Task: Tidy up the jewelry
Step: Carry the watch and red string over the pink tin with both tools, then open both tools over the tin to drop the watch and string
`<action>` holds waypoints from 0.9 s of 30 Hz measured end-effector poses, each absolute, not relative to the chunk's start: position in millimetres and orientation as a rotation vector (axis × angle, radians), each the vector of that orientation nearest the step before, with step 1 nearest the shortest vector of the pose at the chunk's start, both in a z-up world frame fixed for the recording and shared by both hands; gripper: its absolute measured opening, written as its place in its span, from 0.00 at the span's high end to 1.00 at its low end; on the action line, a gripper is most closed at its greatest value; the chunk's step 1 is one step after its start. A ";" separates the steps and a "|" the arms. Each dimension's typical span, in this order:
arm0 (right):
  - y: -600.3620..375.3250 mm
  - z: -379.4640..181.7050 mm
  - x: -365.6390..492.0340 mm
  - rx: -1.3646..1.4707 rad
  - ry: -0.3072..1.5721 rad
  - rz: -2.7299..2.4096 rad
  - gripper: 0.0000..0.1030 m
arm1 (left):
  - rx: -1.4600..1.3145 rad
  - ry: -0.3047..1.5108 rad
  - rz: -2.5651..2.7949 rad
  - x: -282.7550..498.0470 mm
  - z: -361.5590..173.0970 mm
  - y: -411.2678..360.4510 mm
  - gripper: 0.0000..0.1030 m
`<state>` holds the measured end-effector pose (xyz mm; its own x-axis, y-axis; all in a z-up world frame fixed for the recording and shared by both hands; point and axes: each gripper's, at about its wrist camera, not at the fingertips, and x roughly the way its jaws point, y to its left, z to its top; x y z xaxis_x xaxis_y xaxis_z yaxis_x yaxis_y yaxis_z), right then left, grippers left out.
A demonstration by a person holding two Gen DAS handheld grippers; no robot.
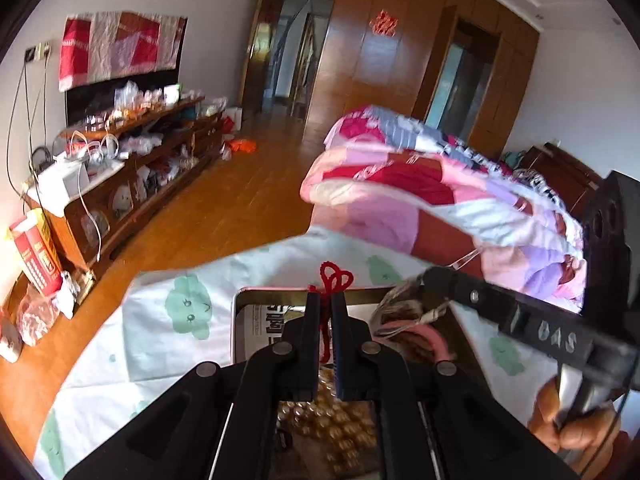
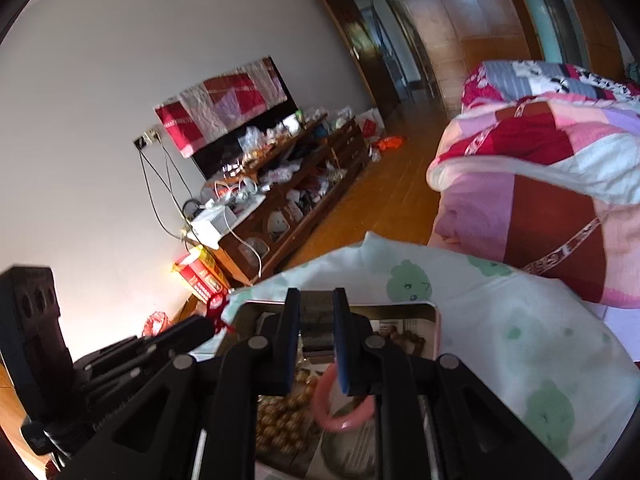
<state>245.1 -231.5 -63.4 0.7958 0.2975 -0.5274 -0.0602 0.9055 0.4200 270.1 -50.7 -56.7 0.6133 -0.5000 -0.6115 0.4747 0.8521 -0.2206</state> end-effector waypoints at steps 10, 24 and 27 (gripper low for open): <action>-222.5 -99.9 234.3 0.325 0.786 0.203 0.81 | 0.085 0.832 -0.471 263.9 -89.2 -63.7 0.95; -228.1 -68.9 184.4 0.359 0.680 0.143 0.31 | 0.123 0.756 -0.379 220.7 -61.8 -59.1 0.33; -226.6 -62.7 169.8 0.370 0.663 0.144 0.31 | 0.119 0.746 -0.366 208.0 -57.7 -55.9 0.33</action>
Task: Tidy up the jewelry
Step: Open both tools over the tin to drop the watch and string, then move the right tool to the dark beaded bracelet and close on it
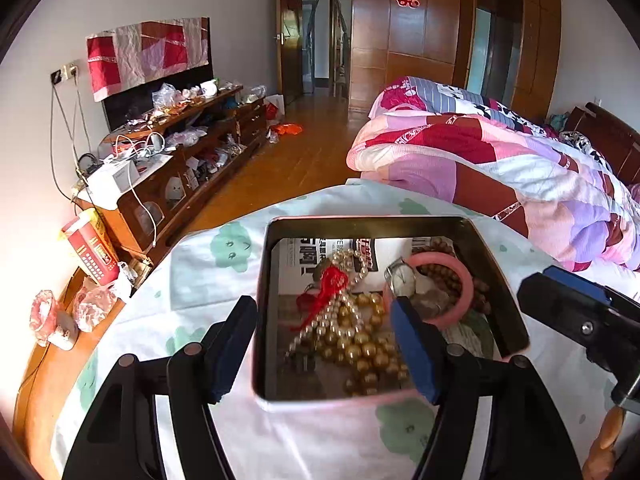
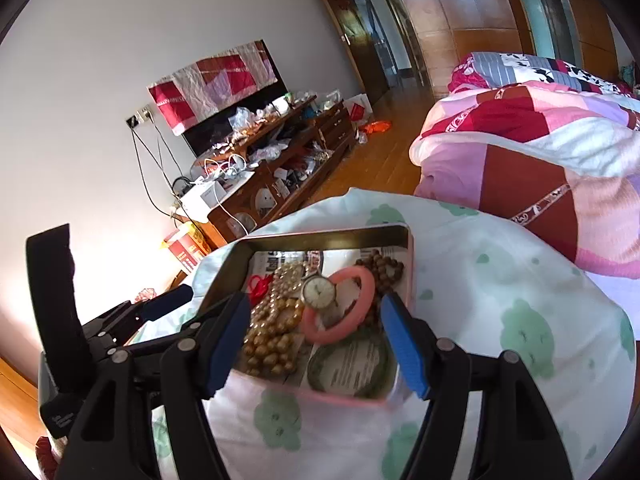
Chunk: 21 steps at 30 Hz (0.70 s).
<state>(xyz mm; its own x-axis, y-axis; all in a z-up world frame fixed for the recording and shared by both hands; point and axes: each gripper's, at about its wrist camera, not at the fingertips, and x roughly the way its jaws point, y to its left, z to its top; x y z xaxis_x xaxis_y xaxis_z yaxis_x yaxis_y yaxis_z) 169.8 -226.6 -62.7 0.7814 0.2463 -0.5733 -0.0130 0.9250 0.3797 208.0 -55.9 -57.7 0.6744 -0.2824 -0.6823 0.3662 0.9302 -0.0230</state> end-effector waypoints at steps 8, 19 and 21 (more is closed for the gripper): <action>-222.2 -62.5 133.3 0.395 0.643 0.127 0.31 | 0.122 0.743 -0.341 172.4 -58.9 -48.4 0.32; -226.3 -70.5 92.7 0.433 0.635 0.098 0.31 | 0.119 0.732 -0.287 134.0 -63.6 -36.7 0.32; -226.8 -74.1 87.6 0.441 0.641 0.095 0.31 | 0.119 0.728 -0.285 127.7 -63.4 -34.2 0.32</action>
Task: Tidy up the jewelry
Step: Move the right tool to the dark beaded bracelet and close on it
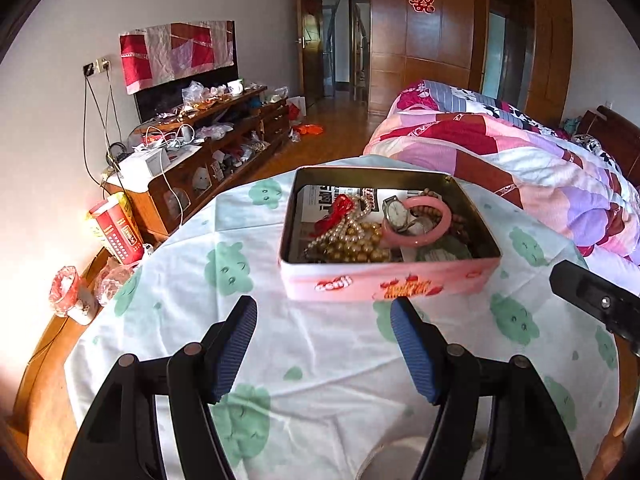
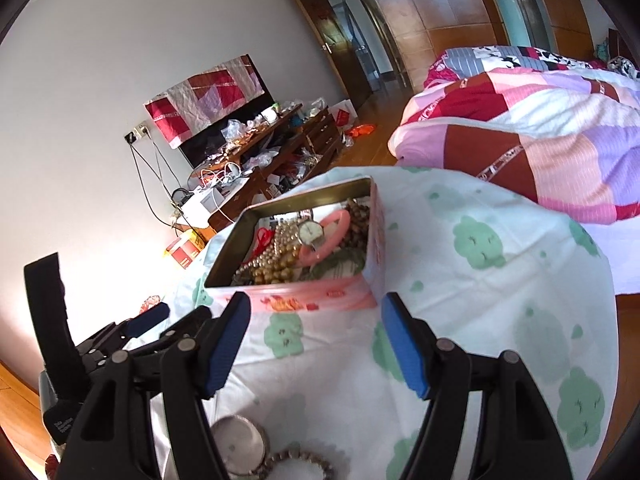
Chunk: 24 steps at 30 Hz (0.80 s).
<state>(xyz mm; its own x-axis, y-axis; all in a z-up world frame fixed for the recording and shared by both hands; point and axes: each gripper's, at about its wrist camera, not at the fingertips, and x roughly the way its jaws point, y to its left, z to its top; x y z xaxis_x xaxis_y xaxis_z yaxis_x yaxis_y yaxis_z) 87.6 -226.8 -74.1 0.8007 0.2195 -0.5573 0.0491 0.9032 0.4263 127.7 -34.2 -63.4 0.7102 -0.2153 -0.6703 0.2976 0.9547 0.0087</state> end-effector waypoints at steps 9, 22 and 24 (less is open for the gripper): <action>-223.7 -78.6 65.8 0.446 0.644 0.093 0.31 | 0.100 0.709 -0.268 101.6 -60.3 -22.0 0.32; -215.0 -80.9 37.5 0.409 0.642 0.095 0.31 | 0.098 0.701 -0.259 73.7 -63.0 -13.8 0.32; -215.0 -81.9 34.9 0.405 0.644 0.092 0.31 | 0.108 0.699 -0.257 69.9 -63.0 -14.4 0.32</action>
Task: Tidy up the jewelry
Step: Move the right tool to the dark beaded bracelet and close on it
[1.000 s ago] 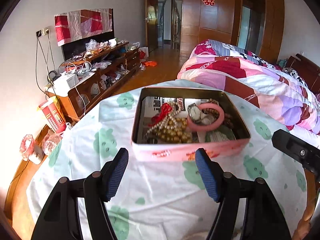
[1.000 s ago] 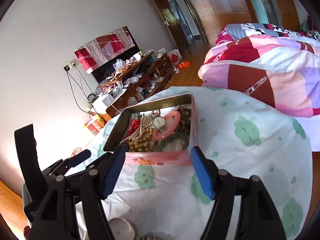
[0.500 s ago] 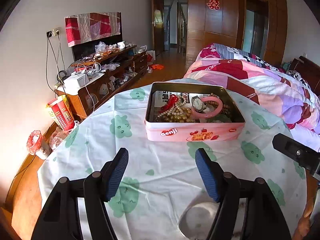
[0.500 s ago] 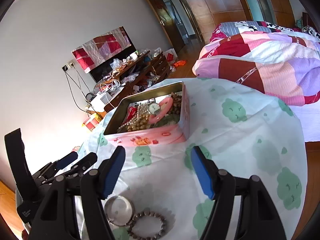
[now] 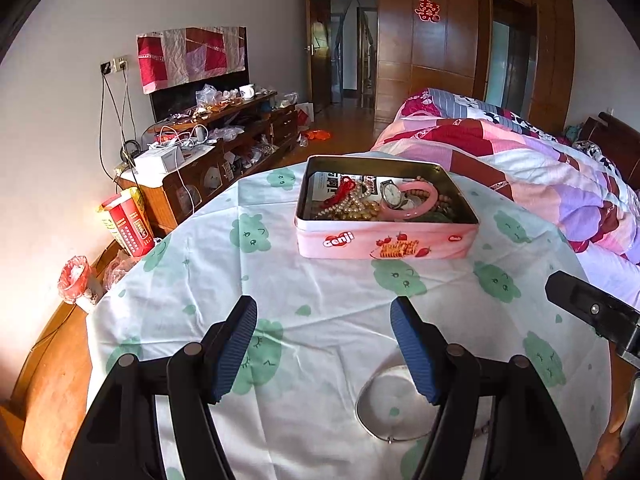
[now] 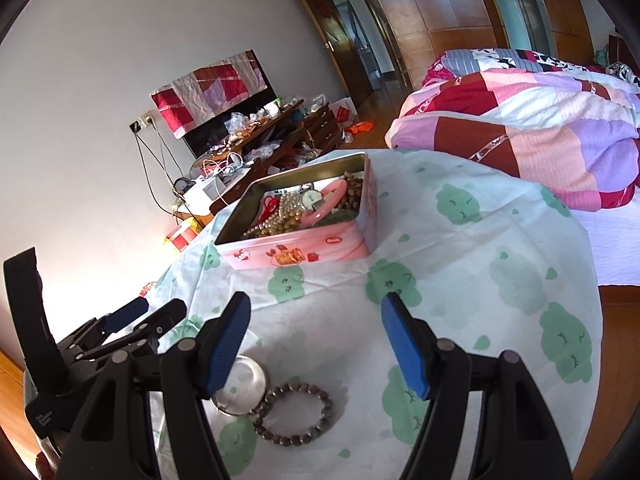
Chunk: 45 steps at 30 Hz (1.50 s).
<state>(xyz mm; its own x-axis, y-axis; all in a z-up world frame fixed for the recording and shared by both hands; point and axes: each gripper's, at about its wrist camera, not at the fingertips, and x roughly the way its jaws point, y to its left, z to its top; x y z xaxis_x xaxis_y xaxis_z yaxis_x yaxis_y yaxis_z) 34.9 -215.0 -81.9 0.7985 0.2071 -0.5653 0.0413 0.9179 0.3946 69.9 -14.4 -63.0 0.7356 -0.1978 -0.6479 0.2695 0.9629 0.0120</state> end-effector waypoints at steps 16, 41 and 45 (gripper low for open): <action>-221.1 -98.5 12.7 0.351 0.673 0.048 0.31 | 0.141 0.747 -0.281 50.3 -85.9 -9.8 0.32; -151.3 -131.7 20.8 0.014 0.873 0.183 0.30 | 0.095 0.833 -0.294 43.8 -108.7 27.9 0.32; -143.7 -138.4 28.8 -0.016 0.927 0.202 0.27 | 0.096 0.834 -0.294 44.5 -108.4 26.9 0.32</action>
<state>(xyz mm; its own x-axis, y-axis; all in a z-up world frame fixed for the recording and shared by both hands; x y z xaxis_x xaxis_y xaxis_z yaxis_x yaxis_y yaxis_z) 28.8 -143.7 -138.4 0.5829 0.1663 -0.7953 -0.1797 0.9810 0.0734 44.5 26.9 -108.4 0.6341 -0.2190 -0.7416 0.2941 0.9553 -0.0307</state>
